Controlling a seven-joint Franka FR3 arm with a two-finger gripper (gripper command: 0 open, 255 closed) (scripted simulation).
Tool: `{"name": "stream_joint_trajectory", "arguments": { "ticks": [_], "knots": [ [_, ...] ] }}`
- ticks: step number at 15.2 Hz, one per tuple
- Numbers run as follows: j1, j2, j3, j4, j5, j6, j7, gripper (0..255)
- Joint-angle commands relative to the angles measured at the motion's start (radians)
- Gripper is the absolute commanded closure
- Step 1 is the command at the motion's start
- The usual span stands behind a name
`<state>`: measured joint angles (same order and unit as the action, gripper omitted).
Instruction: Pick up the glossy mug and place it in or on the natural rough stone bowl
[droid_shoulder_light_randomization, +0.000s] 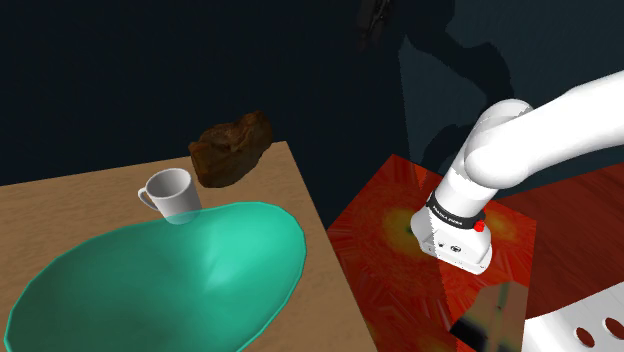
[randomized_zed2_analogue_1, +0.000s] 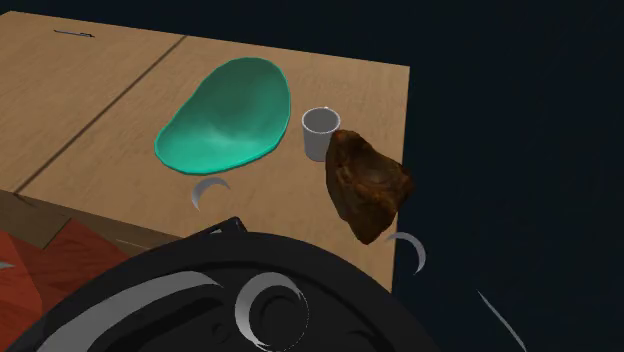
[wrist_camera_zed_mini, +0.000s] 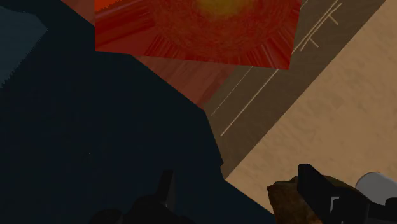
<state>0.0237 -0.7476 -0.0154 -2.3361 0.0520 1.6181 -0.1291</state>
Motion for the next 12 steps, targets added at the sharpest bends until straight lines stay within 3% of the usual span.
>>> {"name": "stream_joint_trajectory", "arguments": {
  "ticks": [1,12],
  "knots": [
    [0.000,0.000,0.000,0.000,0.000,0.000,0.000,0],
    [0.039,0.128,0.253,-0.057,0.138,0.210,0.357,0]
  ]
}}
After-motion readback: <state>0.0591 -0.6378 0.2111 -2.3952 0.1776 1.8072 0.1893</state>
